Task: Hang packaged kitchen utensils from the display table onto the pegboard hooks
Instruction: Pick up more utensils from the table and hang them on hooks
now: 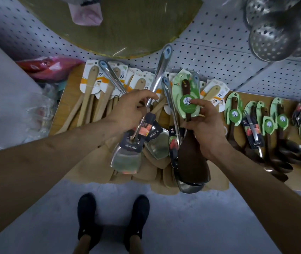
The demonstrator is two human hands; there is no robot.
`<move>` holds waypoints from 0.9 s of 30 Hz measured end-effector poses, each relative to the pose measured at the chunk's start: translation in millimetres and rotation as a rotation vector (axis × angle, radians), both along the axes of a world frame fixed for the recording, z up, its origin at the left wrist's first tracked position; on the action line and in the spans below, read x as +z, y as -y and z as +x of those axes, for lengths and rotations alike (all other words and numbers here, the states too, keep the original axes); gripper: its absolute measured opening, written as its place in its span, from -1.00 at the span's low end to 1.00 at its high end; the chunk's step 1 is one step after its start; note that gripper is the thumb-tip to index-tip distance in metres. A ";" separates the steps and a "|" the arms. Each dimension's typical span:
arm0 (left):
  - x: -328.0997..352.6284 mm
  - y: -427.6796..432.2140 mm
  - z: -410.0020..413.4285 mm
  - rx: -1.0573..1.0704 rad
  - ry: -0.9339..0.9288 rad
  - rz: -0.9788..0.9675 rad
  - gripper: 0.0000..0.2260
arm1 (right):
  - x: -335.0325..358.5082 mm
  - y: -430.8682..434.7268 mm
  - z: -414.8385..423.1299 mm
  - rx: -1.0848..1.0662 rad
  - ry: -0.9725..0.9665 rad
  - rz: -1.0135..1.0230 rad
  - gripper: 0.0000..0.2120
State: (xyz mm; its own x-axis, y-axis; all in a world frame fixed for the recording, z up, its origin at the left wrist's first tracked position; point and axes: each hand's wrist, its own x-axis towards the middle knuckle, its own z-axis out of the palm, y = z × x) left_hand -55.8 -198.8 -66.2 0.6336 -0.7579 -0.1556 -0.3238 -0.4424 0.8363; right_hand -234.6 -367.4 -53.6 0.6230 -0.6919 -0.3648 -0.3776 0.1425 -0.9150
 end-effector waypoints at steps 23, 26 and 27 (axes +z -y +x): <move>72.5 -19.6 -70.1 -0.604 -0.248 -0.045 -0.11 | 81.8 -84.3 -140.2 -0.280 0.134 -0.071 -0.29; 95.6 4.7 -97.3 -0.694 -0.226 -0.050 -0.13 | 102.6 -90.4 -179.3 -0.394 0.144 -0.092 -0.29; 105.9 14.5 -108.1 -0.722 -0.223 -0.055 -0.14 | 110.5 -91.8 -192.5 -0.432 0.149 -0.099 -0.29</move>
